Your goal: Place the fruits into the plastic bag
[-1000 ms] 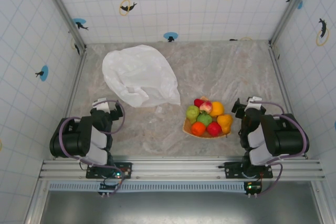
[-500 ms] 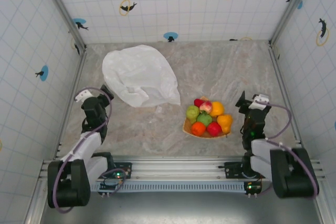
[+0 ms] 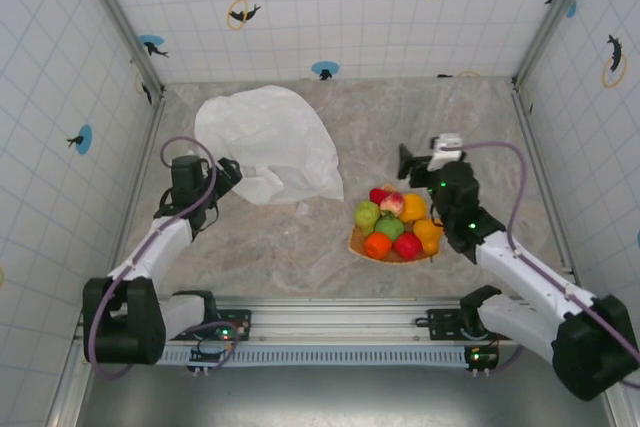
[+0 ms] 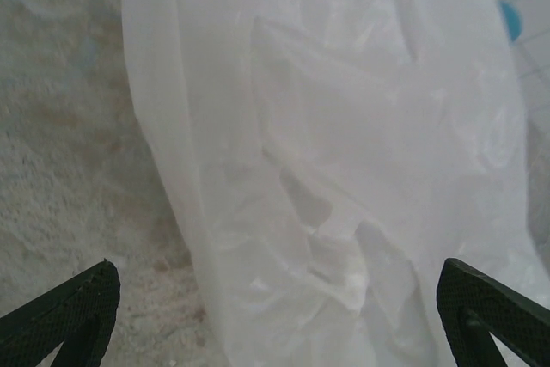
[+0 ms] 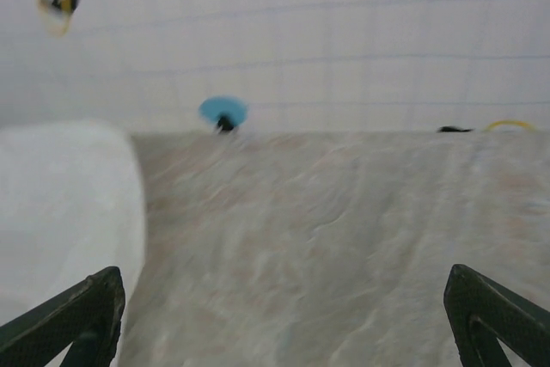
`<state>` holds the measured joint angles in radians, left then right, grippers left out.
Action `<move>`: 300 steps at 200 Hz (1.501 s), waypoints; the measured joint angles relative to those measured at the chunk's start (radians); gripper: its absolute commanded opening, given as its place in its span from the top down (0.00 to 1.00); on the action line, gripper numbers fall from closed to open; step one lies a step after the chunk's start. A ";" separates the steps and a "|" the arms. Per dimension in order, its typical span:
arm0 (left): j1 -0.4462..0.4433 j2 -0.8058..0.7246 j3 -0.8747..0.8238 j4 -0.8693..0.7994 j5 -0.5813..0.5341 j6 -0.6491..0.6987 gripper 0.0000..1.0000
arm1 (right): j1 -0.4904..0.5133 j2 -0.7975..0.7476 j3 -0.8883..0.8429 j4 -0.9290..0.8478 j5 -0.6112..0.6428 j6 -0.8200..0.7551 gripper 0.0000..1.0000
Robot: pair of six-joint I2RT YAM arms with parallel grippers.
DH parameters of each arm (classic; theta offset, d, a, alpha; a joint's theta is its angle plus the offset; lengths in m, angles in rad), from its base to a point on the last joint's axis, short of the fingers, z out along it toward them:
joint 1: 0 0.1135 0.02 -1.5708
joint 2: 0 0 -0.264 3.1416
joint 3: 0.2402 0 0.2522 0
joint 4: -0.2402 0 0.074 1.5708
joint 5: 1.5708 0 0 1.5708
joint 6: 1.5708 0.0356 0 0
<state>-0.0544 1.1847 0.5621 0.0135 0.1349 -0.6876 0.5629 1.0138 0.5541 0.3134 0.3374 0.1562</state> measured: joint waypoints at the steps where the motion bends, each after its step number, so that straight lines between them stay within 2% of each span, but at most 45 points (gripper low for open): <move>1: -0.001 0.003 0.000 -0.002 0.000 0.000 0.05 | 0.012 0.009 0.006 -0.005 0.000 -0.005 0.02; 40: -0.019 0.113 0.001 -0.024 0.008 -0.004 0.18 | 0.209 0.202 0.100 -0.075 0.001 -0.098 0.02; 71: -0.050 0.180 0.001 0.012 0.031 -0.013 0.37 | 0.295 0.352 0.173 -0.103 0.002 -0.171 0.03; 130: -0.082 0.220 0.002 0.063 0.096 -0.016 0.79 | 0.365 0.575 0.307 -0.116 0.005 -0.281 0.04; 160: -0.082 0.192 0.002 0.063 0.119 -0.002 0.92 | 0.371 0.687 0.355 -0.121 0.011 -0.312 0.09; 173: -0.082 0.173 0.002 0.063 0.127 0.006 0.95 | 0.372 0.742 0.387 -0.126 0.027 -0.324 0.14; 187: -0.082 0.152 0.002 0.062 0.134 0.010 0.96 | 0.372 0.798 0.431 -0.139 0.046 -0.336 0.25; 219: -0.082 0.111 -0.016 0.056 0.135 0.031 0.97 | 0.372 0.888 0.531 -0.160 0.071 -0.345 0.62; 250: -0.083 0.071 -0.043 0.027 0.123 0.052 0.96 | 0.370 0.889 0.558 -0.184 0.069 -0.332 0.91; 269: -0.084 0.034 -0.068 0.006 0.113 0.063 0.92 | 0.362 0.870 0.560 -0.209 0.034 -0.285 0.94; 300: -0.087 -0.023 -0.104 -0.047 0.097 0.084 0.79 | 0.325 0.768 0.560 -0.235 -0.089 -0.169 0.96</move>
<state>-0.1417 1.1618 0.4580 -0.0330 0.2314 -0.6041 0.8875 1.7817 1.1141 0.0784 0.2481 -0.0124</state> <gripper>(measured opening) 0.170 0.059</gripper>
